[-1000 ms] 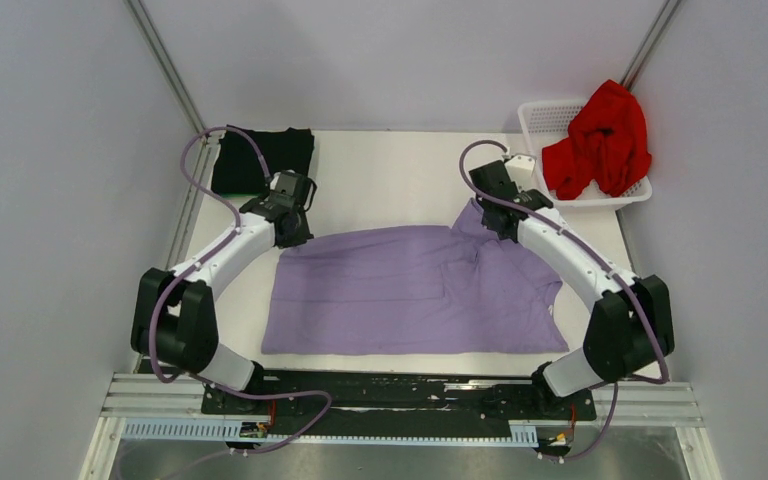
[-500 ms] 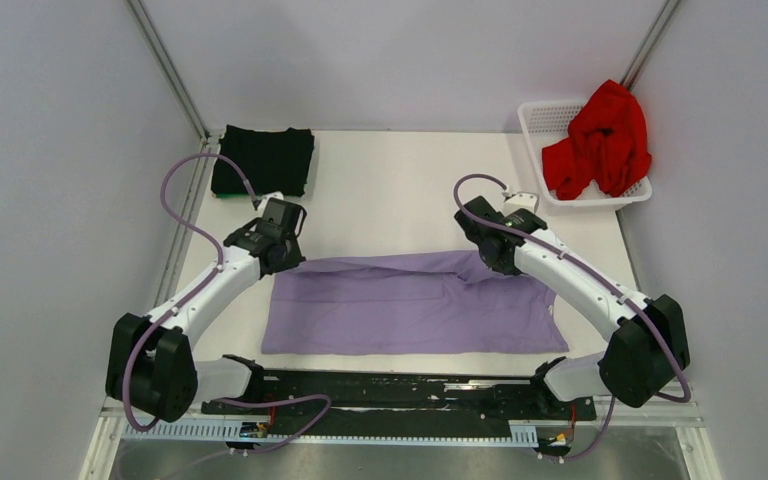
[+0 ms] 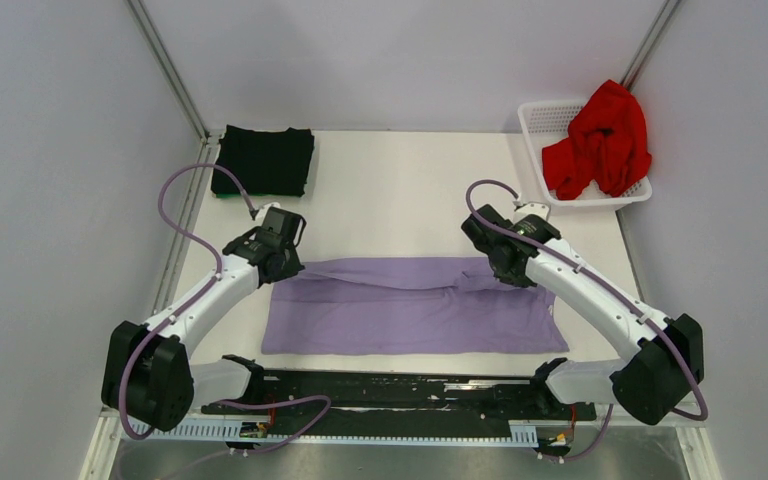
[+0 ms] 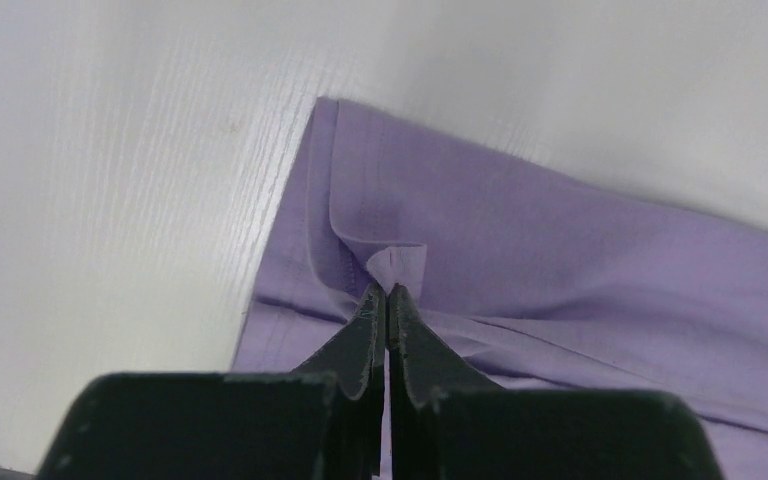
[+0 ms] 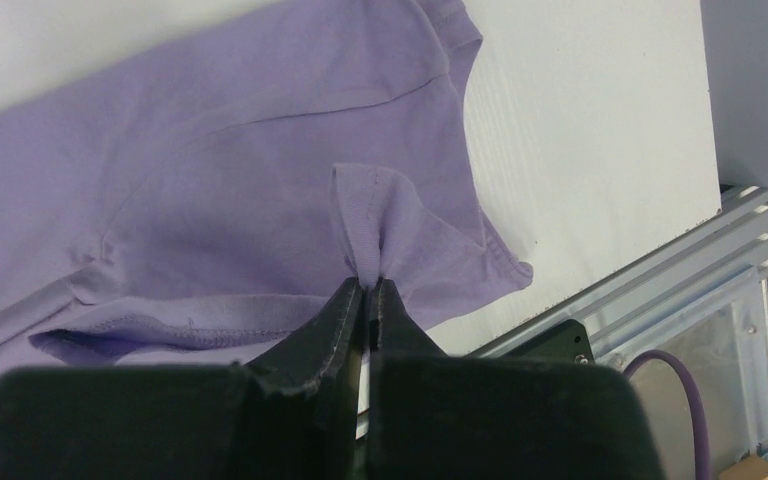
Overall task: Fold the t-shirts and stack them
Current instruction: Fold the other side of the tshirt into a rectangle
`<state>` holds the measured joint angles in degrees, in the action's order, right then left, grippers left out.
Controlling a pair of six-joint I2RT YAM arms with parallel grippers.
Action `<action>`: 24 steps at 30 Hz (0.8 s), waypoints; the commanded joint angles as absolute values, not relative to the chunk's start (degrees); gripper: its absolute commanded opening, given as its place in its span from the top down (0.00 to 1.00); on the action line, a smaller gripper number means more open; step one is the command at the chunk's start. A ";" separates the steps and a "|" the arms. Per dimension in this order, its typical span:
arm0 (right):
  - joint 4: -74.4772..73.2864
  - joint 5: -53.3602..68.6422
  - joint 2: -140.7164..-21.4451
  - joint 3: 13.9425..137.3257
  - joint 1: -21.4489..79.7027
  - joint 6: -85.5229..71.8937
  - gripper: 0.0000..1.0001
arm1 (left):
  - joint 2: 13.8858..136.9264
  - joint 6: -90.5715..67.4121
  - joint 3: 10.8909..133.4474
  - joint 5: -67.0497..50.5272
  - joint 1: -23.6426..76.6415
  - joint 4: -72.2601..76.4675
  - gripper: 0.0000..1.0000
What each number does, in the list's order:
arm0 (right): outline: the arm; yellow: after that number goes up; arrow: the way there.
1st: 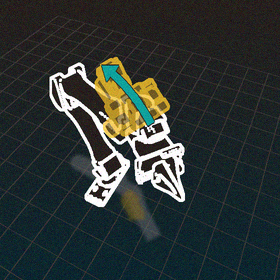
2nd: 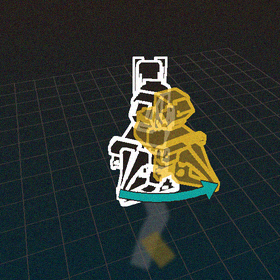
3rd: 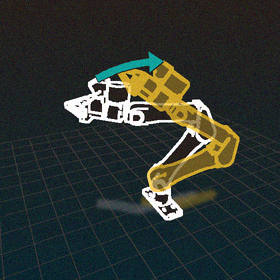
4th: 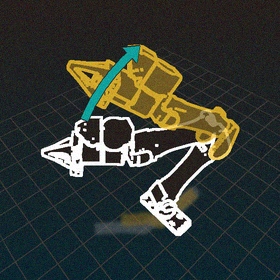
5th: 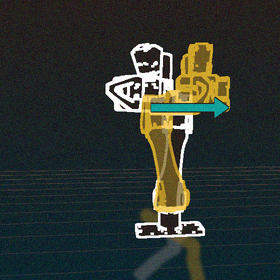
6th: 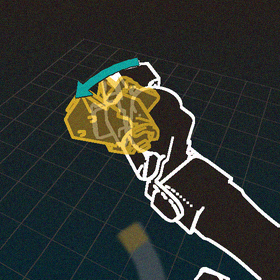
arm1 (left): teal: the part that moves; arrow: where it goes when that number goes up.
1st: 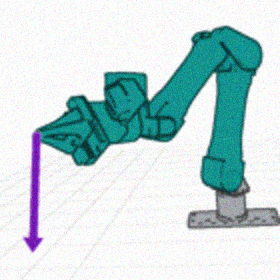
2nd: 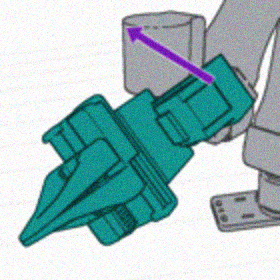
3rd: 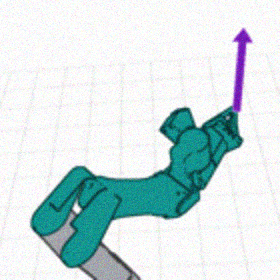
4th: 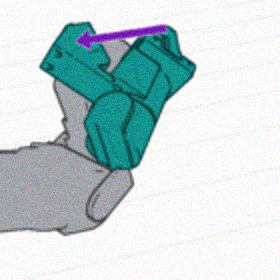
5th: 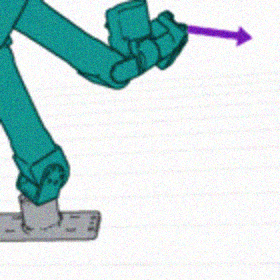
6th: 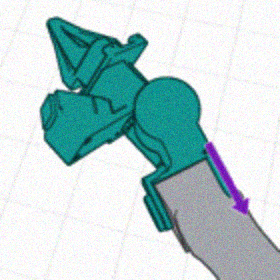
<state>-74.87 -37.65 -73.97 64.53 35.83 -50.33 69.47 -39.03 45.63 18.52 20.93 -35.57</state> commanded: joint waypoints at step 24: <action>-83.84 -30.13 -68.96 62.04 36.25 -58.97 0.00 | 65.02 -43.92 50.55 26.30 21.09 -43.76 0.01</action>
